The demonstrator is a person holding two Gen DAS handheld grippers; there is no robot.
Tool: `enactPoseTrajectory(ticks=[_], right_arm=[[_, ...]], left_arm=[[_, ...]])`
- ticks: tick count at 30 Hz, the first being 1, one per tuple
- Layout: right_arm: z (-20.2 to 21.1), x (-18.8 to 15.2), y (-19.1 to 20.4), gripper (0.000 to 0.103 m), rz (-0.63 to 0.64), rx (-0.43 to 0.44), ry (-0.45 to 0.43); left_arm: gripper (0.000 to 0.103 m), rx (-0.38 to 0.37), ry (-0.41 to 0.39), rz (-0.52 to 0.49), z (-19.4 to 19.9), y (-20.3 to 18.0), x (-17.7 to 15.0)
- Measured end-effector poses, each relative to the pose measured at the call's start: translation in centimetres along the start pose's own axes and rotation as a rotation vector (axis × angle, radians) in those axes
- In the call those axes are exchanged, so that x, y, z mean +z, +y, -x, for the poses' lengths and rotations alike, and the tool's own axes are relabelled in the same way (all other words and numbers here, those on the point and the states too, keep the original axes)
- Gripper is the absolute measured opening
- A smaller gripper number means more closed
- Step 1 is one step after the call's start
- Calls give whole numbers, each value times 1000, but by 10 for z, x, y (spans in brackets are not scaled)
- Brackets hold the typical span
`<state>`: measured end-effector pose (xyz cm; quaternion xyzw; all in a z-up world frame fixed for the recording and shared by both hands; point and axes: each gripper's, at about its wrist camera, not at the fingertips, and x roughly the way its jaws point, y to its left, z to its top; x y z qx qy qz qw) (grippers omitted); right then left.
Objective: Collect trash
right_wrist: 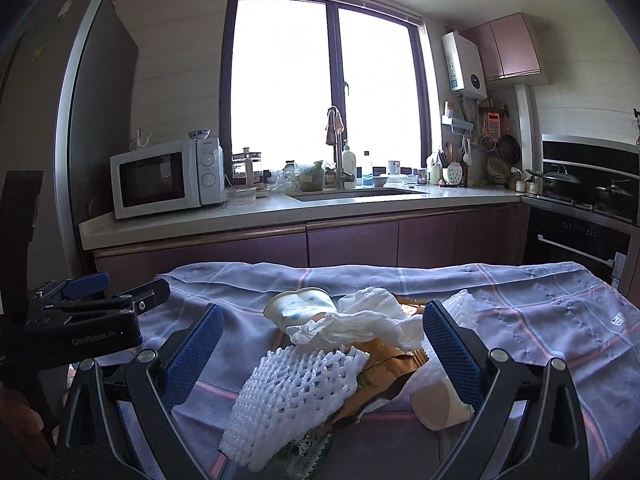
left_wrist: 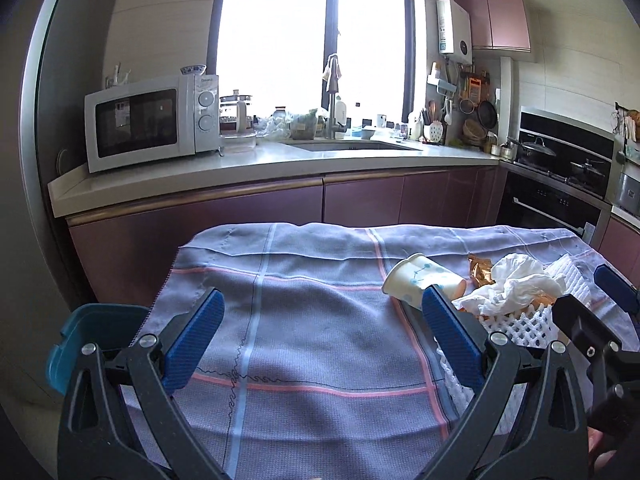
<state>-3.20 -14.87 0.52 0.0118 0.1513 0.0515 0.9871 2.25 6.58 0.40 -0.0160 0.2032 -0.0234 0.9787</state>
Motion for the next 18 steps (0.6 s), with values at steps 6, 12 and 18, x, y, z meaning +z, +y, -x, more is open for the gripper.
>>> enactPoseTrajectory(ticks=[6, 12, 18], right_arm=[[7, -1, 2, 97, 7, -2, -13], [8, -2, 9, 97, 17, 10, -11], [11, 0, 13, 97, 27, 14, -20]], left_arm=[[97, 16, -43, -22, 15, 1, -1], [97, 57, -57, -30, 23, 0, -7], [97, 50, -64, -12, 27, 5, -9]])
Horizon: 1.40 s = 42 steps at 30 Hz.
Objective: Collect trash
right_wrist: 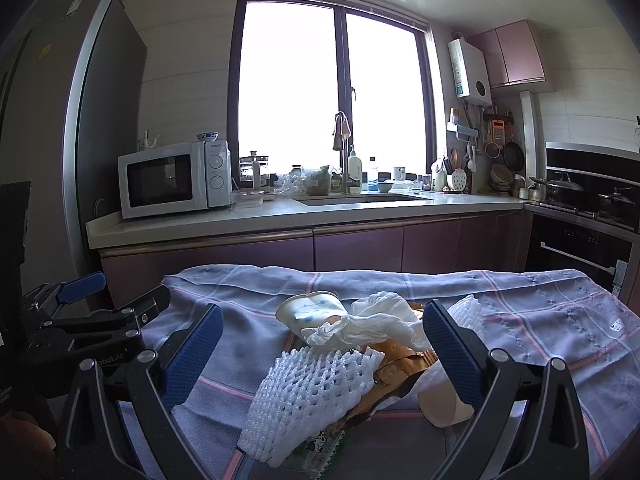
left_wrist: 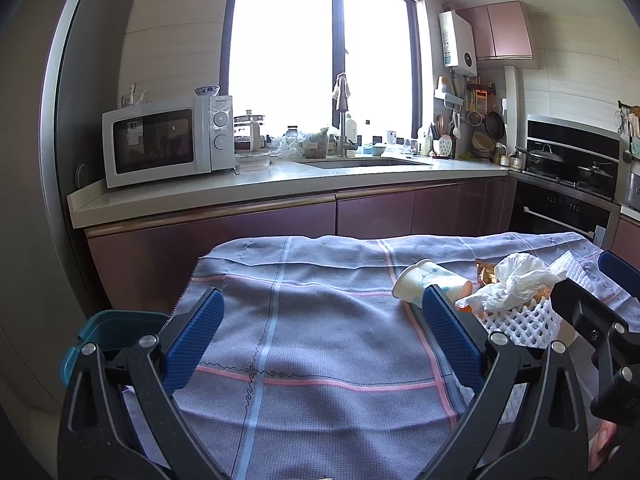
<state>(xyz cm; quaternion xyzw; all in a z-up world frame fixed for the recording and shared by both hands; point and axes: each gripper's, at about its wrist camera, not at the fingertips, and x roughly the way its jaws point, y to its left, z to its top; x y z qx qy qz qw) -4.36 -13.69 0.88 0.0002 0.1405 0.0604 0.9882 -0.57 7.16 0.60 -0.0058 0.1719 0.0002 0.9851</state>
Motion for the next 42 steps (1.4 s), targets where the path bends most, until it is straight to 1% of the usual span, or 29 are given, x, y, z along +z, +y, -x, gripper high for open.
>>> enactPoseTrajectory(ticks=[15, 29, 37, 42], right_arm=[[2, 0, 3, 96, -1, -4, -8], [4, 0, 2, 96, 2, -9, -10], [3, 0, 3, 96, 4, -2, 0], [0, 1, 4, 96, 3, 3, 3]], left_arm=[[97, 1, -48, 2, 8, 1, -1], [97, -5, -54, 4, 10, 1, -1], [97, -15, -35, 8, 7, 1, -2], [97, -1, -43, 3, 8, 1, -1]])
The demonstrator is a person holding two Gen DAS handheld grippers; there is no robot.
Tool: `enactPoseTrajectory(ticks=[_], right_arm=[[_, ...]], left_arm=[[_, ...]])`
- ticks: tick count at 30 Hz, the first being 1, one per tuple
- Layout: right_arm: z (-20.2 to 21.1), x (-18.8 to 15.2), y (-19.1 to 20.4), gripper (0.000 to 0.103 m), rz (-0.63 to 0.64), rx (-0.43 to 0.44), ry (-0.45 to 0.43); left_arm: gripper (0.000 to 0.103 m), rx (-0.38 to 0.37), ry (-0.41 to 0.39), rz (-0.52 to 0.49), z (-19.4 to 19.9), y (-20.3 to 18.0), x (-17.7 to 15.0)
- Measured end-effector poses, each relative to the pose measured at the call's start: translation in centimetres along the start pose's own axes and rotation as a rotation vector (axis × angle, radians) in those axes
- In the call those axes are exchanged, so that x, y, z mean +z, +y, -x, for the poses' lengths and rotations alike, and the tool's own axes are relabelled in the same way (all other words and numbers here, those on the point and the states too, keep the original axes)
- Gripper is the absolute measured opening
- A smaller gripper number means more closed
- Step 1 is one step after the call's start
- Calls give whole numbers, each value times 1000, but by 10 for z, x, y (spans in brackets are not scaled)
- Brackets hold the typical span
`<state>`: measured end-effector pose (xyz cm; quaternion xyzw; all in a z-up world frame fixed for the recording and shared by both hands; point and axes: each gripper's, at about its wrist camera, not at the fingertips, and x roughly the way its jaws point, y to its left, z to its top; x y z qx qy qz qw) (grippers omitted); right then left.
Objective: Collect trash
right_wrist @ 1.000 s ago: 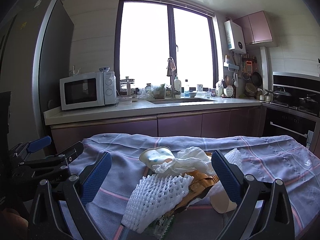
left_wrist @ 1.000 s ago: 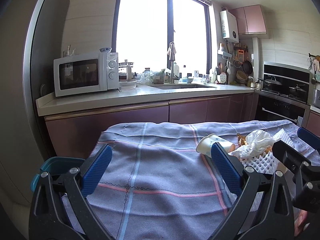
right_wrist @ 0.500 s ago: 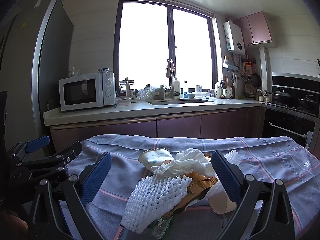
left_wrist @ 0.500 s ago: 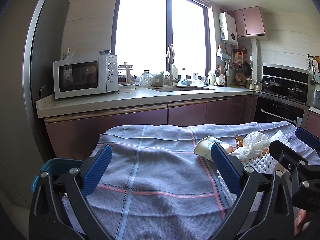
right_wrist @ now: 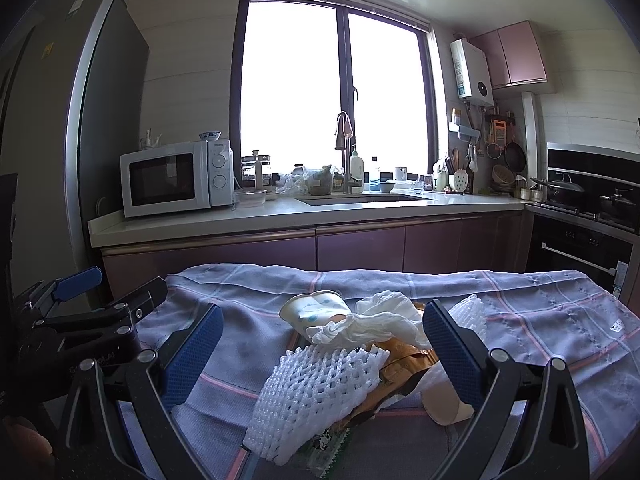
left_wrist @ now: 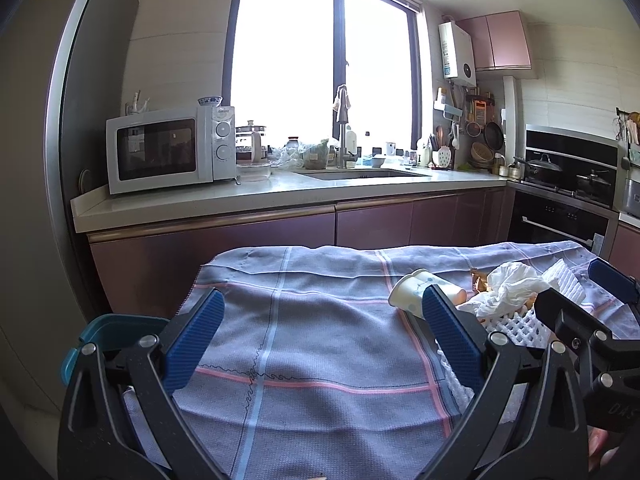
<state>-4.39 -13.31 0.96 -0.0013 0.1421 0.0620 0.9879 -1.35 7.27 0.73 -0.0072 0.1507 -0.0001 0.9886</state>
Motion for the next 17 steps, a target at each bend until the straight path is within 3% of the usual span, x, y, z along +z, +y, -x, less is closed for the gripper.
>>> enactPoseTrajectory(ticks=[7, 17], right_arm=[[-1, -1, 0, 96, 1, 3, -1], [-1, -3, -1, 96, -2, 5, 4]], left_arm=[[97, 1, -12, 2, 3, 0, 0], [97, 36, 42, 29, -4, 7, -7]])
